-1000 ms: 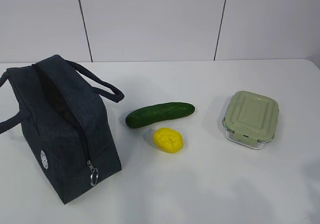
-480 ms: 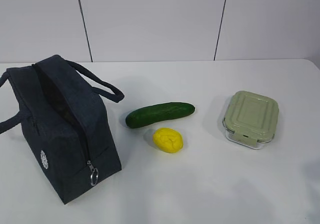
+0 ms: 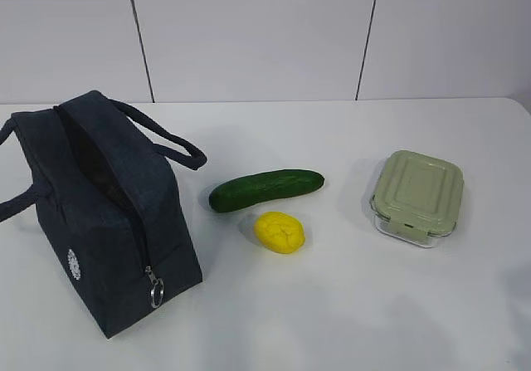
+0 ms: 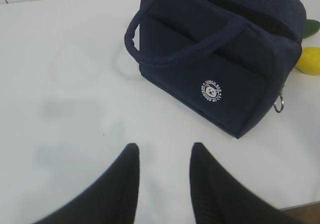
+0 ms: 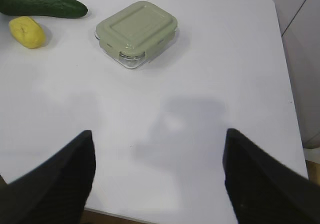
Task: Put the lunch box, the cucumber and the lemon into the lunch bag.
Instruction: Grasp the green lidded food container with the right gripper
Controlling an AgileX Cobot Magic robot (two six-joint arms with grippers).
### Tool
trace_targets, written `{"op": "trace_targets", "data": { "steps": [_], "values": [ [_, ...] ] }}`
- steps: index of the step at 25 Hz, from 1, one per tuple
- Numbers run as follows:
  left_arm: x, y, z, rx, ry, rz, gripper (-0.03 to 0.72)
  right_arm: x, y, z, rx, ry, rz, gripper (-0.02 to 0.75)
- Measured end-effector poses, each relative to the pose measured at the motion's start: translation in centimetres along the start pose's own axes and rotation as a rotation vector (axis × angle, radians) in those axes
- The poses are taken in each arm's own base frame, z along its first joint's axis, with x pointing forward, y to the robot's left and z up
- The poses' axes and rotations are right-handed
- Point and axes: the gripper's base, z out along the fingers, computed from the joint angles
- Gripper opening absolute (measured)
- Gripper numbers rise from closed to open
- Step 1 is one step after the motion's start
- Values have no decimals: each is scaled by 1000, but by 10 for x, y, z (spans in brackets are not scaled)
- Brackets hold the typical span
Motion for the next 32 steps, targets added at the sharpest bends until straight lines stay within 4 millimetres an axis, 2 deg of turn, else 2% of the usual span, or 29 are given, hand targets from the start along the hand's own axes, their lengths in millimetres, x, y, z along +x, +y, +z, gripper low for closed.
{"op": "trace_targets", "data": {
  "steps": [16,19,24,29,32],
  "values": [
    [0,0,0,0,0,0,242,-1,1,-1,-16,-2,33,579],
    [0,0,0,2,0,-1,243,-6,4,6,-47,46,69,579],
    [0,-1,0,11,-1,-5,243,-22,9,24,-116,159,106,579],
    [0,-1,0,11,-1,-5,243,-54,7,38,-128,209,147,579],
    [0,-1,0,11,-1,-5,242,-72,6,54,-130,260,148,579]
  ]
}}
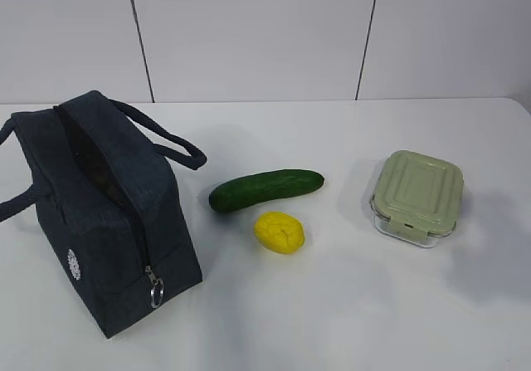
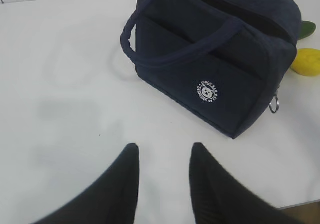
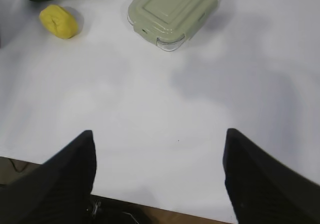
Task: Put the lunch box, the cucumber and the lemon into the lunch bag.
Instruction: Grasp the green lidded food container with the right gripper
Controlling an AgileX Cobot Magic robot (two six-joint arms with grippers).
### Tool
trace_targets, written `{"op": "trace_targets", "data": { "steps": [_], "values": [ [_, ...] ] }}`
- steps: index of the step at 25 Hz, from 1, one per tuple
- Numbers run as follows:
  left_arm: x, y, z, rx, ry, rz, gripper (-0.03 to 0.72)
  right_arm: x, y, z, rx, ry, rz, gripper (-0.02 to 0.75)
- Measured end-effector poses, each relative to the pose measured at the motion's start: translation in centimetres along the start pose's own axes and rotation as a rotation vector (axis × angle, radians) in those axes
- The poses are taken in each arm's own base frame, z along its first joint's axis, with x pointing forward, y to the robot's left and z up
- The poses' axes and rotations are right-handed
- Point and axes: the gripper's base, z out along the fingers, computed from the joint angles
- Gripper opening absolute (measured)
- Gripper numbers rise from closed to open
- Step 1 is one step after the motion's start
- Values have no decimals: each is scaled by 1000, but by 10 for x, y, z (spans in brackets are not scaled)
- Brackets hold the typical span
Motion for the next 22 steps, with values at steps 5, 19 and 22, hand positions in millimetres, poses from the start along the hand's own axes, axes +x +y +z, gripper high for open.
{"op": "trace_targets", "data": {
  "steps": [5,19,22],
  "values": [
    [0,0,0,2,0,-1,243,-25,2,25,-15,79,22,579],
    [0,0,0,2,0,-1,243,-81,13,85,-137,166,179,412],
    [0,0,0,2,0,-1,243,-91,16,94,-170,163,206,409]
  ]
}}
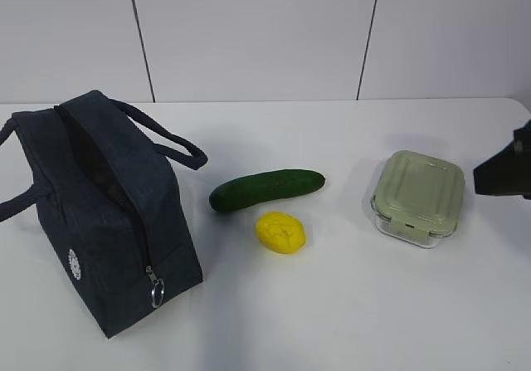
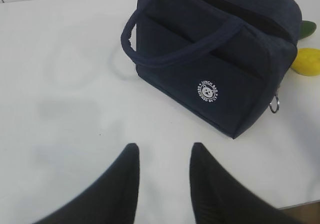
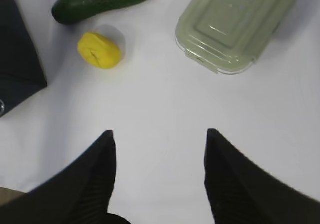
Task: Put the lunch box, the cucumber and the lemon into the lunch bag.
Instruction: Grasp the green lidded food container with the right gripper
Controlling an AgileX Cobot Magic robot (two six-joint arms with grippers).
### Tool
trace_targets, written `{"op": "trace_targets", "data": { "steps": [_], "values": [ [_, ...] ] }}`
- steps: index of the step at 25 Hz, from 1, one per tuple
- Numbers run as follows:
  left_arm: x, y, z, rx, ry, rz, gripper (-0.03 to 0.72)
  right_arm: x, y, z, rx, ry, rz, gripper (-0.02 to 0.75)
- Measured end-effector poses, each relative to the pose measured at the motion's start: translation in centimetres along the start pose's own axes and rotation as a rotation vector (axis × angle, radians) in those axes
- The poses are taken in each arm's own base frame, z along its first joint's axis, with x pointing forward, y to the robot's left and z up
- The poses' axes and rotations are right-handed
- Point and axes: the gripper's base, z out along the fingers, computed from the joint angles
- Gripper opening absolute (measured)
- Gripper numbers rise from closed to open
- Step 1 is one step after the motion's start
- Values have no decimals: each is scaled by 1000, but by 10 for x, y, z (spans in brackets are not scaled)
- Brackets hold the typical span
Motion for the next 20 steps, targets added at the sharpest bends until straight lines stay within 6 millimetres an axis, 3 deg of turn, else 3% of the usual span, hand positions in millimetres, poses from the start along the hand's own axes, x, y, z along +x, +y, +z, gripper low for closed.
{"op": "trace_targets", "data": {
  "steps": [5,9,17,20],
  "values": [
    [0,0,0,0,0,0,243,-16,-11,20,-104,23,148,408],
    [0,0,0,0,0,0,243,-28,-27,24,-239,-6,242,408],
    [0,0,0,0,0,0,243,-41,-74,23,-421,-63,369,408],
    [0,0,0,0,0,0,243,-39,-94,35,-463,-23,442,408]
  ]
}}
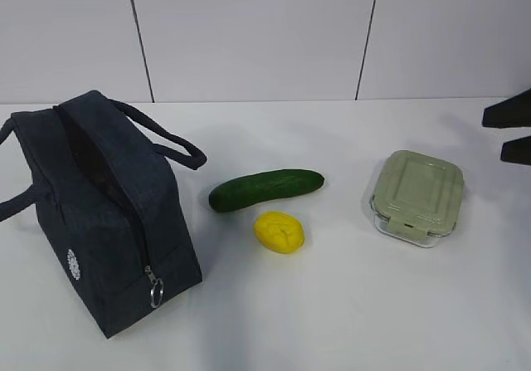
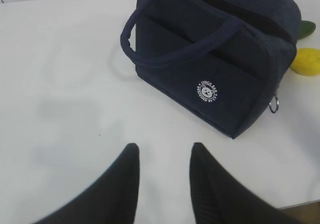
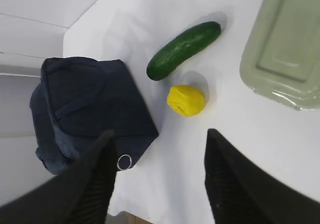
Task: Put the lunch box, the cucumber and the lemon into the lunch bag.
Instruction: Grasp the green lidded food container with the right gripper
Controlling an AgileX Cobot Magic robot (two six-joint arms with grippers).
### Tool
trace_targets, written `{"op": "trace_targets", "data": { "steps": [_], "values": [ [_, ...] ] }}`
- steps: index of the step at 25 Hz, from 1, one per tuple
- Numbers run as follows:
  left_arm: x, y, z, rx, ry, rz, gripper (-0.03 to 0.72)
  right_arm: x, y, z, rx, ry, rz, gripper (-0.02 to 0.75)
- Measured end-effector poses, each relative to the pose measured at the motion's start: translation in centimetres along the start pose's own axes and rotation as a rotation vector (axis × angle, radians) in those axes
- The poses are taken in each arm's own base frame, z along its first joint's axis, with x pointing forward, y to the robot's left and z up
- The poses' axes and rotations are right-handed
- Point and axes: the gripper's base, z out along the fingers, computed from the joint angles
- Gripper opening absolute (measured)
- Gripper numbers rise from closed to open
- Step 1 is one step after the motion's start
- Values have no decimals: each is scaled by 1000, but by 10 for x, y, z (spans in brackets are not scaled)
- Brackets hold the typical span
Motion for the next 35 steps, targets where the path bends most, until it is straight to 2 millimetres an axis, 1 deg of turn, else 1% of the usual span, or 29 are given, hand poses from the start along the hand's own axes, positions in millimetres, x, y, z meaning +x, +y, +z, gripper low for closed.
{"op": "trace_targets", "data": {
  "steps": [3,6,11,16,18,21,22,24,28,35],
  "values": [
    [0,0,0,0,0,0,243,-5,-20,8,-6,36,66,408],
    [0,0,0,0,0,0,243,-6,-31,15,-8,64,99,408],
    [0,0,0,0,0,0,243,-6,-39,18,28,87,98,408],
    [0,0,0,0,0,0,243,-11,-41,17,66,45,81,412],
    [0,0,0,0,0,0,243,-15,-41,18,69,39,78,457],
    [0,0,0,0,0,0,243,-20,-43,19,72,35,77,592],
    [0,0,0,0,0,0,243,-22,-44,19,73,34,78,627],
    [0,0,0,0,0,0,243,-25,-48,21,82,30,83,651],
    [0,0,0,0,0,0,243,-27,-59,27,103,26,103,640],
    [0,0,0,0,0,0,243,-31,-84,41,133,35,106,524]
  ]
}}
